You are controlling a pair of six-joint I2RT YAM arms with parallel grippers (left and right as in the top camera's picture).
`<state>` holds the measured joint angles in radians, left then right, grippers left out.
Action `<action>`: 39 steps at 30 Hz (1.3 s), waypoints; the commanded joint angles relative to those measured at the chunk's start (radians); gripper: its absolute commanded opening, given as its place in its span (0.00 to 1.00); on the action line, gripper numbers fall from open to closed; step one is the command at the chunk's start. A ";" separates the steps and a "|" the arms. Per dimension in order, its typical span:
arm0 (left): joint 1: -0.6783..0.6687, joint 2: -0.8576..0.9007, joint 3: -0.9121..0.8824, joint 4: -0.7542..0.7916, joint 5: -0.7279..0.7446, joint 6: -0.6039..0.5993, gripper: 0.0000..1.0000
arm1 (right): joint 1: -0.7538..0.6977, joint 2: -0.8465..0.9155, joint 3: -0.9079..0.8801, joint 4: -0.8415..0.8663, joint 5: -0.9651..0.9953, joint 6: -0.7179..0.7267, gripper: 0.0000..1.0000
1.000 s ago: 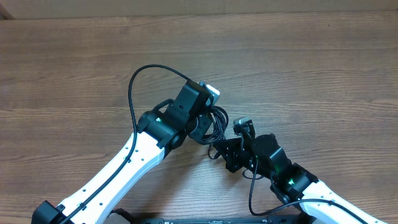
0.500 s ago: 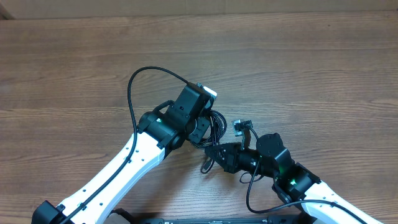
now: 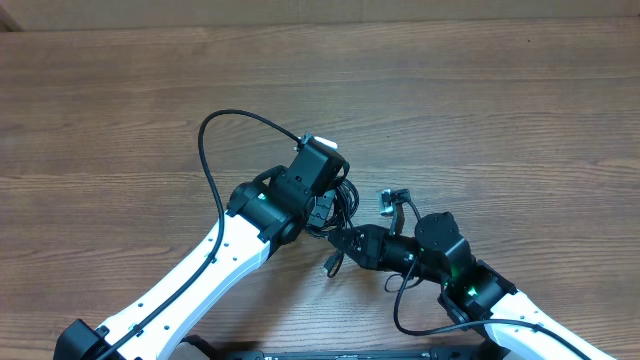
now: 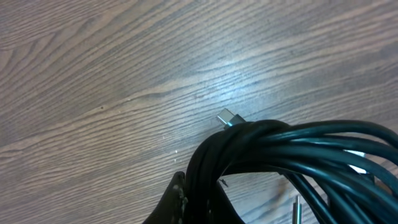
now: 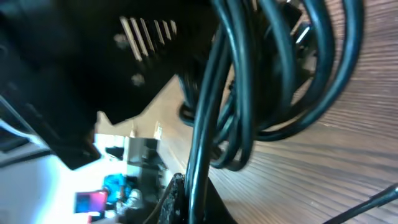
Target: Untangle cables
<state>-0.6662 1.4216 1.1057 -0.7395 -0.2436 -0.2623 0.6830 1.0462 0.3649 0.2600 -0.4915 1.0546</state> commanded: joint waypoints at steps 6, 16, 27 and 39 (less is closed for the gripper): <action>0.043 0.005 0.022 0.033 0.043 -0.085 0.04 | 0.023 -0.001 -0.003 0.018 0.146 0.251 0.04; -0.006 0.005 0.022 0.040 0.242 -0.085 0.04 | 0.023 0.000 -0.003 0.060 0.352 0.385 0.04; -0.123 0.005 0.022 0.090 0.340 -0.051 0.04 | 0.023 0.044 -0.003 -0.029 0.551 0.373 0.04; -0.124 0.005 0.022 0.166 0.781 0.139 0.04 | 0.023 0.154 -0.003 -0.014 0.632 0.357 0.04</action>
<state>-0.7532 1.4387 1.1057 -0.5919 0.1902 -0.2199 0.7086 1.1767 0.3645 0.2371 0.0597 1.4189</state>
